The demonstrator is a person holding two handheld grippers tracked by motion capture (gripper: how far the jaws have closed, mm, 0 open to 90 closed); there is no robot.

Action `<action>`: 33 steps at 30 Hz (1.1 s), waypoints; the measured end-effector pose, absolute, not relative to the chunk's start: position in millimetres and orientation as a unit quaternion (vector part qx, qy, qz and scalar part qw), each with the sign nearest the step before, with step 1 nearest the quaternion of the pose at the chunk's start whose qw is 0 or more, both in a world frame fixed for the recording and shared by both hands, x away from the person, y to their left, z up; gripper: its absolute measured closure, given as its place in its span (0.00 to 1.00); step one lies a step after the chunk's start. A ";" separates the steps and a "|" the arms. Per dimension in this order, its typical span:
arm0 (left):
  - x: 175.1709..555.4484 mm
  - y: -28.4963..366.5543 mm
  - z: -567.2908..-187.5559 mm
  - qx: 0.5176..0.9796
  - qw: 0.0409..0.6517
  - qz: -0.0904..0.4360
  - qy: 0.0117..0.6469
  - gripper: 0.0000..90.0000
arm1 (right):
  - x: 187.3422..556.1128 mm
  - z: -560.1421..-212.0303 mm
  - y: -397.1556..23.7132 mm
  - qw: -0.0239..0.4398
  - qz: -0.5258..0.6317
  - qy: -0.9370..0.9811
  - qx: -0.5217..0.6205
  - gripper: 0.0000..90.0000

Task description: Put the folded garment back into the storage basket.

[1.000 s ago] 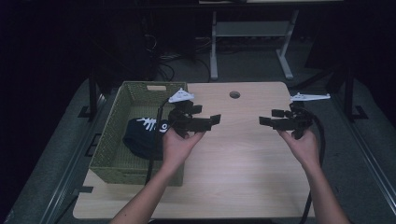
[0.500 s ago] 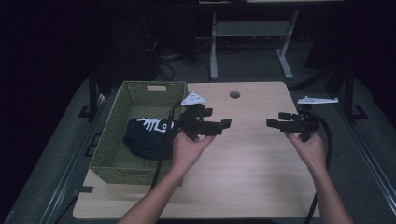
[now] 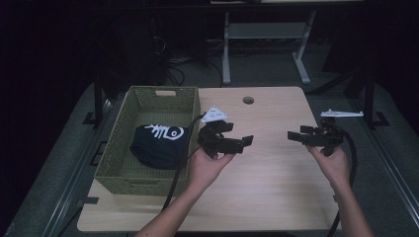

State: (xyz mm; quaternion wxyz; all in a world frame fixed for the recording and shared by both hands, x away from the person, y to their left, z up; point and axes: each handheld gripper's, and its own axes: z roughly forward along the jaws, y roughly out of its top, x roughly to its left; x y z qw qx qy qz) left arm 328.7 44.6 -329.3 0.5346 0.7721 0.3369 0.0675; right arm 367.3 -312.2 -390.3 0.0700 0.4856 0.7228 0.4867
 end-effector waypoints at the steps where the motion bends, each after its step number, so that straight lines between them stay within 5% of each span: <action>1: 328.1 44.3 -330.2 0.773 0.534 0.066 0.337 0.19 | 366.6 -391.6 -313.1 0.071 0.486 0.722 0.487 0.21; 33: 290.1 39.5 -384.6 0.789 0.522 0.042 0.321 0.19 | 328.2 -430.6 -327.8 0.070 0.464 0.729 0.498 0.21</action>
